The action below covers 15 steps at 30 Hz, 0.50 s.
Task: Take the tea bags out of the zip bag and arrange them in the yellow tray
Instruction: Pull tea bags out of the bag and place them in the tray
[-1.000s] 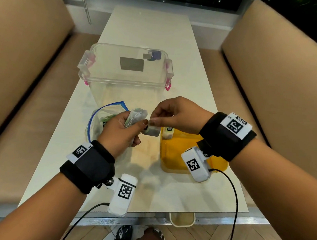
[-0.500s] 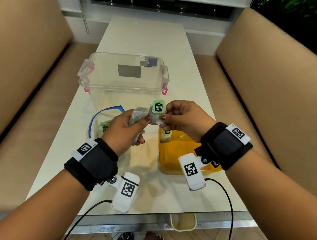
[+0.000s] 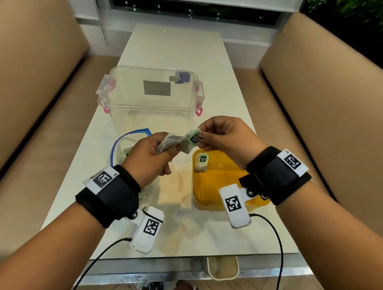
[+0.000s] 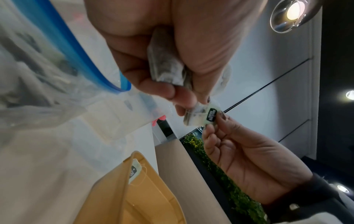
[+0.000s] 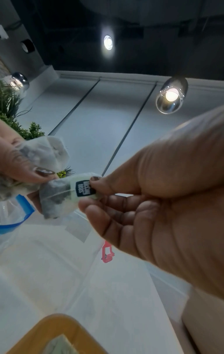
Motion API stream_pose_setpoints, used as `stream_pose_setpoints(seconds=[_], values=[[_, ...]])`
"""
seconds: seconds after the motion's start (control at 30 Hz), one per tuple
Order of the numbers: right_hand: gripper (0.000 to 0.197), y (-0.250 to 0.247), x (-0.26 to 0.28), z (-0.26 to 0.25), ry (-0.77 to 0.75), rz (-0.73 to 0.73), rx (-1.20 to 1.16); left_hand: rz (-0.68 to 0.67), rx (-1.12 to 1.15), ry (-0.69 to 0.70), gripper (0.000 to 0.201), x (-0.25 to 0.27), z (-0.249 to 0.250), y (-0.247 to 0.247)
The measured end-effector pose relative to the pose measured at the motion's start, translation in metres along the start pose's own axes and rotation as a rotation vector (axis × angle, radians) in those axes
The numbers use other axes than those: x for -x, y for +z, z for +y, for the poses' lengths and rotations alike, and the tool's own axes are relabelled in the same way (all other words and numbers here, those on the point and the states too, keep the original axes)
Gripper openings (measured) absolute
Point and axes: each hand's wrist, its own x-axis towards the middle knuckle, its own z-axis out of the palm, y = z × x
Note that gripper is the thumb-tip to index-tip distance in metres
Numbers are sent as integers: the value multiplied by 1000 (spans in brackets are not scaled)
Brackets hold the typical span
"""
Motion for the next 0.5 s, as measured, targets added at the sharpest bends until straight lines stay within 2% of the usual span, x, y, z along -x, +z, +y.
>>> stream_pose_setpoints(seconds=[0.37, 0.5], values=[[10, -7, -2, 2, -6, -27, -30, 7, 54, 0, 16, -1, 0, 0], [9, -10, -3, -1, -17, -32, 16, -17, 42, -14, 11, -2, -1, 1]])
